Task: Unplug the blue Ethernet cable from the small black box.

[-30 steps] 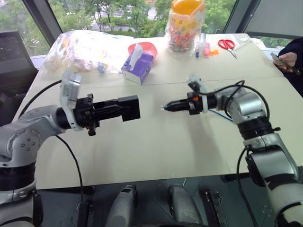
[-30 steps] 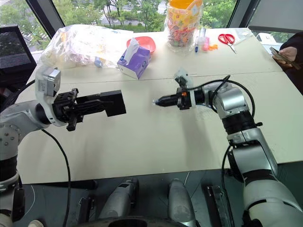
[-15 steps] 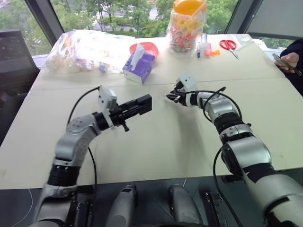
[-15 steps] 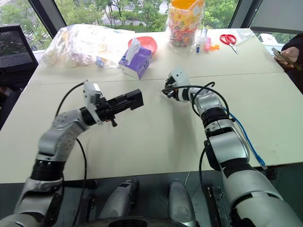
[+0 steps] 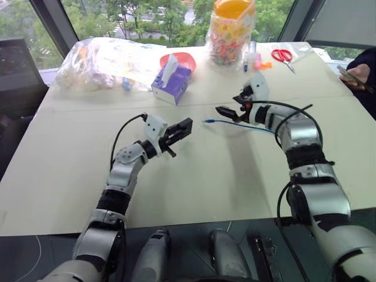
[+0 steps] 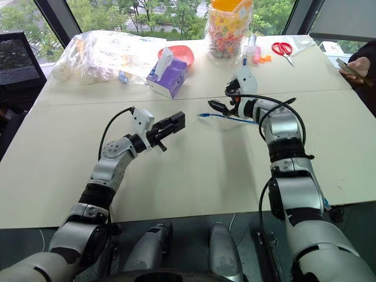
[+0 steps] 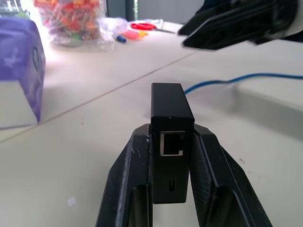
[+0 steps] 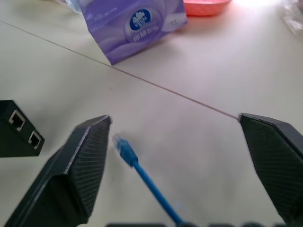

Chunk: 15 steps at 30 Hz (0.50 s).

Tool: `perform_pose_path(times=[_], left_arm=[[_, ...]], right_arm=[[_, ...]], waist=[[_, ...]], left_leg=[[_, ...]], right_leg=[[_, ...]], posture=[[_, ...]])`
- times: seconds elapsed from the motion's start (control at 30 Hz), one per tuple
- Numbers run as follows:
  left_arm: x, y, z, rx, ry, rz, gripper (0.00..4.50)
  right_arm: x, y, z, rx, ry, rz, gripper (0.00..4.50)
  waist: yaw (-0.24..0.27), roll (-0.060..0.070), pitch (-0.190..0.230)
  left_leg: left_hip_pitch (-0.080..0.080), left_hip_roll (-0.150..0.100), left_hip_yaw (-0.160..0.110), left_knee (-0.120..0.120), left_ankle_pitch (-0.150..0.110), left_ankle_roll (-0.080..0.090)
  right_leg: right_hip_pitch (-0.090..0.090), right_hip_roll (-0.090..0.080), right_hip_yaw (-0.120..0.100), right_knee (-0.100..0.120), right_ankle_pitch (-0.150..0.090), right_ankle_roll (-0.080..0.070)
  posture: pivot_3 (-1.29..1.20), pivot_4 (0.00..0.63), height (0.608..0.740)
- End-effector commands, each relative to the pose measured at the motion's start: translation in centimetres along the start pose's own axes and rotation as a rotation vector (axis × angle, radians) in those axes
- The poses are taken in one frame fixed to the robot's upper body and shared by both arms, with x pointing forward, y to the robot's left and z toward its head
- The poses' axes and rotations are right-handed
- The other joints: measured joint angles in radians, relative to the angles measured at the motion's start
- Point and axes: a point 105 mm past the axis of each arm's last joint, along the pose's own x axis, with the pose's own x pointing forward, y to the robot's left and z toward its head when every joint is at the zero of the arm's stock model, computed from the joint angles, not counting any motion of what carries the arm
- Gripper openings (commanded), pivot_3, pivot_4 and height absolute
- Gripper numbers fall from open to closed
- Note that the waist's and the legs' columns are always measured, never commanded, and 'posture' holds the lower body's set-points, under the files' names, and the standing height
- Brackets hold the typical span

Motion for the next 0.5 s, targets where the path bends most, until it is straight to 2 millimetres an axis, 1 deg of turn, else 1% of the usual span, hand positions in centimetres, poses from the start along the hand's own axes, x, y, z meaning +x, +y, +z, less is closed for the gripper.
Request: perform_pose_path(times=[0.03, 0.17, 0.23, 0.37, 0.4, 0.47, 0.5], left_arm=[[0.0, 0.8, -0.5, -0.002, 0.003, 0.037, 0.48], [-0.5, 1.1, -1.8, -0.028, 0.031, 0.05, 0.48], [-0.9, 1.2, -2.3, -0.038, 0.044, 0.053, 1.54], [-1.9, 1.4, -3.1, -0.068, 0.071, 0.056, 2.95], [-2.1, 1.4, -3.1, -0.072, 0.074, 0.055, 3.23], [-2.6, 1.5, -3.2, -0.074, 0.086, 0.055, 4.01], [-3.2, 1.6, -3.0, -0.078, 0.091, 0.058, 4.39]], right_arm=[[-1.1, 1.3, 2.1, -0.013, -0.067, 0.014, 4.42], [-1.9, 2.3, 1.8, 0.008, -0.062, 0.025, 4.42], [-2.3, 2.8, 1.5, 0.011, -0.054, 0.038, 4.5], [-2.9, 3.7, 0.6, 0.018, -0.011, 0.078, 4.5], [-3.1, 3.9, 0.4, 0.016, -0.003, 0.092, 4.5], [-3.4, 4.3, 0.1, 0.001, 0.012, 0.112, 4.5], [-3.7, 4.4, -0.1, -0.014, 0.023, 0.126, 4.5]], waist=[[0.001, 0.0, 0.0], [0.002, 0.0, 0.0], [0.001, 0.0, 0.0], [0.003, 0.001, -0.001], [0.003, 0.001, -0.001], [0.0, 0.001, -0.001], [0.0, 0.001, -0.001]], left_leg=[[0.0, 0.0, 0.0, 0.0, 0.0, 0.0], [0.0, 0.0, 0.0, 0.004, 0.0, 0.0], [0.001, 0.0, 0.0, 0.006, 0.0, 0.0], [0.001, 0.0, -0.001, 0.007, 0.0, 0.0], [0.001, 0.0, -0.001, 0.007, 0.0, 0.0], [0.001, 0.0, -0.001, 0.007, 0.0, 0.001], [0.001, 0.0, -0.001, 0.007, -0.001, 0.001]], right_leg=[[0.0, 0.0, 0.0, 0.0, 0.0, 0.0], [0.001, 0.0, 0.0, 0.001, 0.0, 0.0], [0.003, 0.0, 0.0, 0.001, 0.001, 0.0], [0.004, 0.0, 0.0, 0.001, 0.001, 0.0], [0.004, 0.0, 0.0, 0.0, 0.001, 0.0], [0.004, 0.0, 0.0, 0.0, 0.001, 0.0], [0.004, 0.0, 0.0, 0.0, 0.001, 0.0]], posture=[[0.0, 0.15, 0.728], [0.0, 0.15, 0.728], [0.0, 0.15, 0.728], [0.0, 0.15, 0.728], [0.0, 0.15, 0.728], [0.0, 0.15, 0.728], [0.0, 0.15, 0.728]])
